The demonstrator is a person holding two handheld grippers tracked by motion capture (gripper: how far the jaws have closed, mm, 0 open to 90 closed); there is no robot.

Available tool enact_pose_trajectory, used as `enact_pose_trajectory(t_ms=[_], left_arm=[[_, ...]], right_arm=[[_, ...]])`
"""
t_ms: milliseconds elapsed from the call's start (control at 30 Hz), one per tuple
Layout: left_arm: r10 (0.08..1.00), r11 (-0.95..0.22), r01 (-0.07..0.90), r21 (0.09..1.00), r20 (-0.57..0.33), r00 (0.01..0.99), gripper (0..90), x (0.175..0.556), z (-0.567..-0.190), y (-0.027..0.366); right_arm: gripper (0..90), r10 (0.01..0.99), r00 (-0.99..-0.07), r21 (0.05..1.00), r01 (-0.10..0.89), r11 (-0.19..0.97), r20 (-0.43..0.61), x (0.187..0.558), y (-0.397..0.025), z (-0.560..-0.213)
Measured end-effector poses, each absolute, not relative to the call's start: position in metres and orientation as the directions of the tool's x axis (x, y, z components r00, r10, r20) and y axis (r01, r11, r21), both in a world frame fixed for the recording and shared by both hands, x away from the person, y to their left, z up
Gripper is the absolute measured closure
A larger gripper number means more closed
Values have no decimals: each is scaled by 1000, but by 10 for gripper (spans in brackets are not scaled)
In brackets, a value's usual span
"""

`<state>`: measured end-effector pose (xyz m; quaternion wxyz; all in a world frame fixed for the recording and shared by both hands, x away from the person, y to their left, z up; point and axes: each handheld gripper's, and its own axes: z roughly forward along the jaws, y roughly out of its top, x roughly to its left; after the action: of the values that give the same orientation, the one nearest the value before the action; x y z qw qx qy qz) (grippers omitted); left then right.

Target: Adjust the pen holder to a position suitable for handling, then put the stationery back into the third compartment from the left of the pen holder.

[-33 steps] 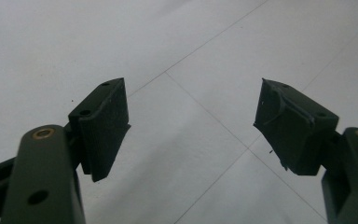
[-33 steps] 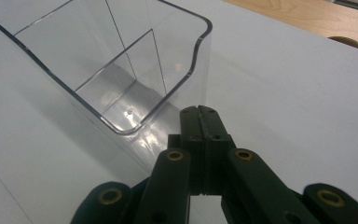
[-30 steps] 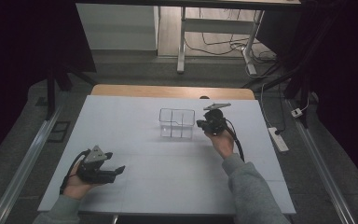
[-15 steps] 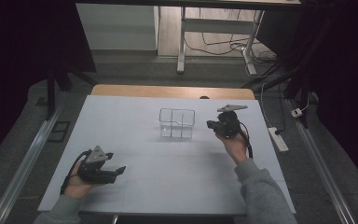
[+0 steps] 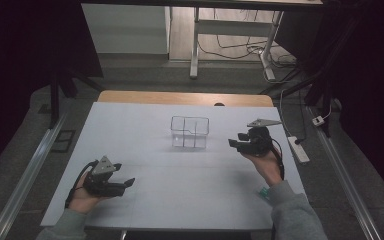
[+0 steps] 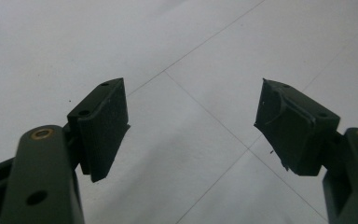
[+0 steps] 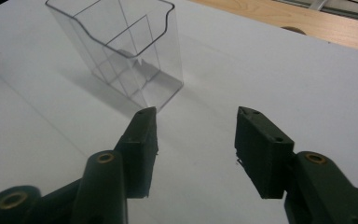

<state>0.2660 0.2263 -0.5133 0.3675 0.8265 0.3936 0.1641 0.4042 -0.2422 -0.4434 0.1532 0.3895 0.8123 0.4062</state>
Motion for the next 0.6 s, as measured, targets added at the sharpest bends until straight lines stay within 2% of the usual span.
enact_pose_trajectory(t_ms=[200,600], left_arm=[[770,-422,530,735,-17,637,251,266,-513,226],[766,-432,528,731,-12,643,248,268,-515,224]], right_arm=[[424,744,-665,775,502,383,63,388,-258,-446],[409,758,-652,774,496,395,31,358,-287,-452]])
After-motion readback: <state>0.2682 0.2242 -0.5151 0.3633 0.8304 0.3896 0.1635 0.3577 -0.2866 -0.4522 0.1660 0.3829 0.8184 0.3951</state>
